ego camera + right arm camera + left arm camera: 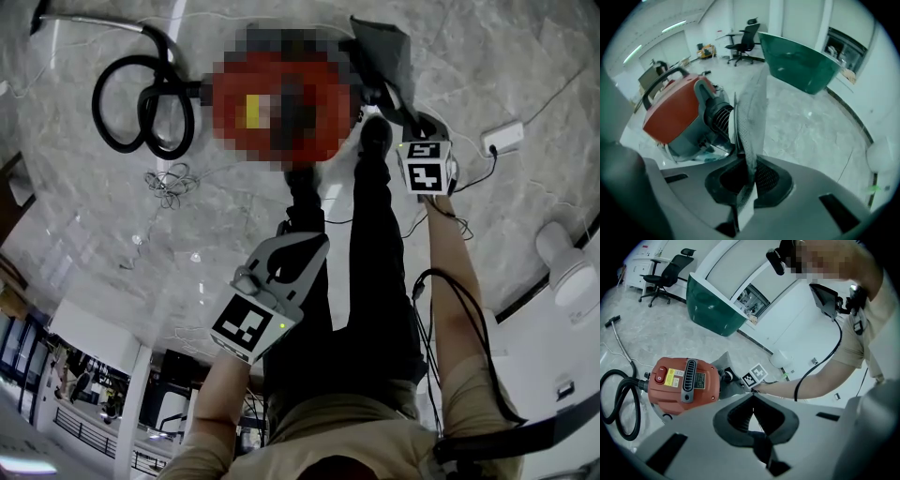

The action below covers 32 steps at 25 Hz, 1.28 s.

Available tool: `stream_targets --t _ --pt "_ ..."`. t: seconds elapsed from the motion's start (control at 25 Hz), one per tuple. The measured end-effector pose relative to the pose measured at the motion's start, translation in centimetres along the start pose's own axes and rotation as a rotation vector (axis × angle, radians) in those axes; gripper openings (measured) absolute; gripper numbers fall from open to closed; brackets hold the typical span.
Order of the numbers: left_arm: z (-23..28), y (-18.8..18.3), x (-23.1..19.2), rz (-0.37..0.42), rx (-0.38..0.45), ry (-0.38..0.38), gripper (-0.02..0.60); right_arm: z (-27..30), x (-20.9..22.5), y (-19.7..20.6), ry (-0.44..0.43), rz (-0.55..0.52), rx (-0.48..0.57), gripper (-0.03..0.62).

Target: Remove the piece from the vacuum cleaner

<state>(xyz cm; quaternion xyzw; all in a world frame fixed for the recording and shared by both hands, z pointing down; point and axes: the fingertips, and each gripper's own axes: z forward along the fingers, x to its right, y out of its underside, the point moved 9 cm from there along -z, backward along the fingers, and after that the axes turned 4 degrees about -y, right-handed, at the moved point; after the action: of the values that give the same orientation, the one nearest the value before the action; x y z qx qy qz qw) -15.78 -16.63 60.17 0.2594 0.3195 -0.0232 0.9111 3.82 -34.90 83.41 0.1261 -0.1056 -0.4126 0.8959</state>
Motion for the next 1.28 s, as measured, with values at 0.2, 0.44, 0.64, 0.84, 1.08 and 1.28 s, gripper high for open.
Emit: stream_targets --t 0.2,0.44,0.64,0.84,1.08,1.28 --pt "-0.2 0.5 0.3 -0.012 0.004 -0.003 0.005 0.2 2.2 0.2 0.009 0.362 0.046 0.012" --pt "1.1 1.4 0.6 -0.004 -0.013 0.007 0.003 -1.2 2.5 1.0 -0.007 0.117 0.000 0.012" --pt "1.8 0.3 1.4 -0.015 0.003 0.031 0.004 -1.4 2.4 3.1 -0.013 0.190 -0.023 0.012" --pt "1.6 -0.4 0.9 0.015 0.006 -0.009 0.005 -2.9 3.4 3.6 -0.042 0.320 -0.009 0.012" --pt "0.6 -2.3 2.7 0.070 0.038 -0.008 0.005 -6.7 4.8 2.6 -0.057 0.399 0.026 0.012" --pt "-3.1 -4.4 4.7 0.130 0.089 -0.013 0.005 -12.2 4.1 1.0 -0.085 0.468 0.078 0.012"
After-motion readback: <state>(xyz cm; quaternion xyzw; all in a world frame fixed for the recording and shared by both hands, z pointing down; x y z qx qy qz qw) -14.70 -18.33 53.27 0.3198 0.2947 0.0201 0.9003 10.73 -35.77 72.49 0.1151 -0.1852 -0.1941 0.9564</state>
